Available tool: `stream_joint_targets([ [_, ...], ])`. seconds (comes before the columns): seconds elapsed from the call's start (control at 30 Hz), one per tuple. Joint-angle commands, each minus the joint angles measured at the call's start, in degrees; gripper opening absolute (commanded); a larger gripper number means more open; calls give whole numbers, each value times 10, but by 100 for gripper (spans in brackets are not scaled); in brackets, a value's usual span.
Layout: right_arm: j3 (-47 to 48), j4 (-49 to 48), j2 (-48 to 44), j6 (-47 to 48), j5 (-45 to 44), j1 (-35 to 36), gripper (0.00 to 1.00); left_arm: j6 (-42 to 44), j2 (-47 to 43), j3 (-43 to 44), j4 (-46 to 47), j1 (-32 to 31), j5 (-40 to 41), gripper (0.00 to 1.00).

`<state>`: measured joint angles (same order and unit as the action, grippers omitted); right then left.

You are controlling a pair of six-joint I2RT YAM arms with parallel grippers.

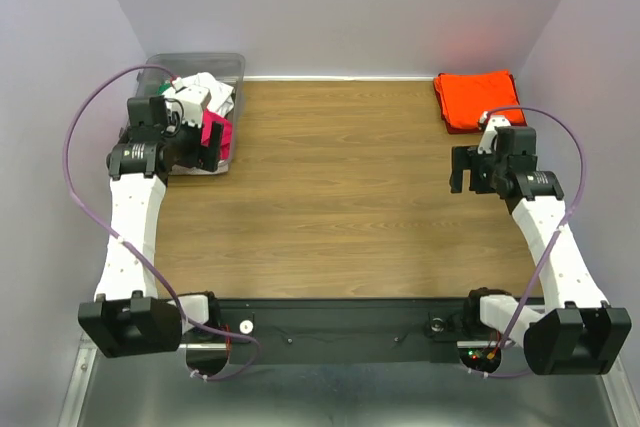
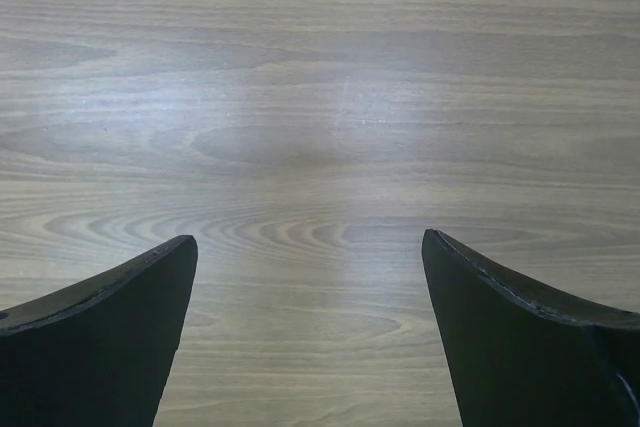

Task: Fold and stack the t-shirts
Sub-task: Grab the tshirt from the pile

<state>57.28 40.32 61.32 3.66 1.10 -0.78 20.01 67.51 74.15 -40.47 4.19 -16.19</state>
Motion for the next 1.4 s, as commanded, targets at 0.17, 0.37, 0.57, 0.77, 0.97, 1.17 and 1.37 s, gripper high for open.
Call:
stream_joint_targets([
  [0.17, 9, 4, 45, 15, 30, -2, 100, 43, 181, 186, -32, 21, 82, 99],
  [0.37, 7, 6, 56, 18, 50, -2, 100, 78, 306, 316, -44, 42, 84, 99],
  [0.57, 13, 5, 78, 23, 63, -3, 100, 103, 408, 399, -54, 74, 64, 99],
  [0.77, 15, 5, 97, 24, 66, -2, 100, 108, 470, 402, -45, 81, 55, 99],
  [0.97, 13, 5, 113, 28, 61, -2, 100, 105, 512, 367, -18, 80, 38, 95],
  [1.17, 13, 5, 117, 28, 58, -3, 100, 112, 500, 362, -12, 83, -2, 46],
  [1.37, 10, 5, 109, 27, 60, -2, 100, 102, 432, 420, -24, 89, -33, 0],
])
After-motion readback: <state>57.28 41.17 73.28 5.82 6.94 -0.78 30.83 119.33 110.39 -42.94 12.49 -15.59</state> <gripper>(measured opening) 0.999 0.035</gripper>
